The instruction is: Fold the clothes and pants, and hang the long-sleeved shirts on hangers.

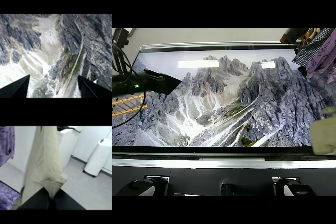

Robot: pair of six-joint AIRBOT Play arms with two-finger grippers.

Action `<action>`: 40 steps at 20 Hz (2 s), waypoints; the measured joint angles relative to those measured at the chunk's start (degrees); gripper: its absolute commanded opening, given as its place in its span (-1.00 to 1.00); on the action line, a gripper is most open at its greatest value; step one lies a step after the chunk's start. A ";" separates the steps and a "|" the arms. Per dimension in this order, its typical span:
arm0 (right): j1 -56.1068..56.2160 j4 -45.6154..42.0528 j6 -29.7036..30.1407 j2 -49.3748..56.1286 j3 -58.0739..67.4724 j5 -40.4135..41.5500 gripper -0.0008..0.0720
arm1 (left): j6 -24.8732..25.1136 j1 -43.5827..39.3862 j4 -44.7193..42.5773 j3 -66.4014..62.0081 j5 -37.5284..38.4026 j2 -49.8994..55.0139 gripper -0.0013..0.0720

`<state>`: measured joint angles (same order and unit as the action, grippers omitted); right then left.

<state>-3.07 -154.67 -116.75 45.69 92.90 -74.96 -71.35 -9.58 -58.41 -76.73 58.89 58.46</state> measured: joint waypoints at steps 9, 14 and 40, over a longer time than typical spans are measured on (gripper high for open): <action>-7.65 -2.86 -2.56 15.13 17.92 2.97 -0.92 | 0.22 0.00 0.00 0.00 0.00 0.00 0.89; -15.74 0.02 -3.30 16.46 20.15 5.64 -0.92 | 0.17 0.00 0.00 0.00 0.00 0.00 0.89; -51.32 22.47 -13.49 20.85 20.63 16.35 -0.91 | -2.89 -0.13 -0.04 0.00 0.00 1.44 0.89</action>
<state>-54.39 -132.20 -130.23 66.54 113.54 -58.61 -74.24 -9.72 -58.46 -76.73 58.89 59.90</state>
